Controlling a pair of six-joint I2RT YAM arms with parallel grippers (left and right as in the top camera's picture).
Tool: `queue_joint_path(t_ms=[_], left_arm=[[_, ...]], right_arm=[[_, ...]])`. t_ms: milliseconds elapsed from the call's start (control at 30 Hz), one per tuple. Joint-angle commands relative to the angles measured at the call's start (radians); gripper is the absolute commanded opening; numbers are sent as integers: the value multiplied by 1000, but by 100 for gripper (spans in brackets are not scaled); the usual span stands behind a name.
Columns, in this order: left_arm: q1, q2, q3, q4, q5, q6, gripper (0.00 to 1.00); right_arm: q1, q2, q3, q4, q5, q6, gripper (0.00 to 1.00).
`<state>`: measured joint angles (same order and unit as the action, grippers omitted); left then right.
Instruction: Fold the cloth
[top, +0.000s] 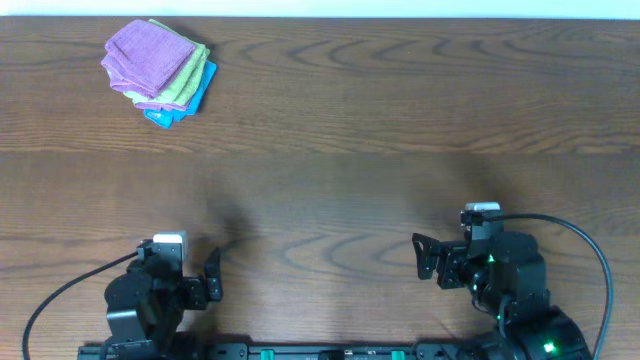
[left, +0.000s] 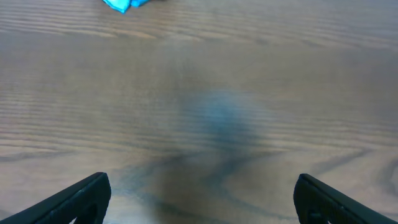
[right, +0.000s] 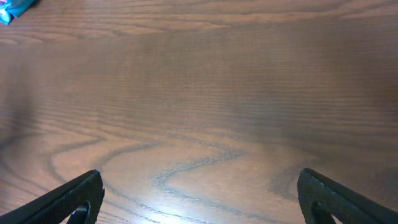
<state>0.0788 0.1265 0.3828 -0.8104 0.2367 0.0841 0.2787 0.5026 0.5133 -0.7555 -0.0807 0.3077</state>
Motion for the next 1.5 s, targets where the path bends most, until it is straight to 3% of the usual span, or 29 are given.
queue_joint_path(t_ms=[0,500,1467], left_arm=[[-30,-23,-22,2,-3,42,95],[-69,-98,-145,-1,-3,77,95],[-74,-123,-152,-53,-11,122,95]], right_arm=[[-5,-5,-2,0,2,13,99],[-5,-5,-2,0,2,13,99],[-5,-5,-2,0,2,13,99]])
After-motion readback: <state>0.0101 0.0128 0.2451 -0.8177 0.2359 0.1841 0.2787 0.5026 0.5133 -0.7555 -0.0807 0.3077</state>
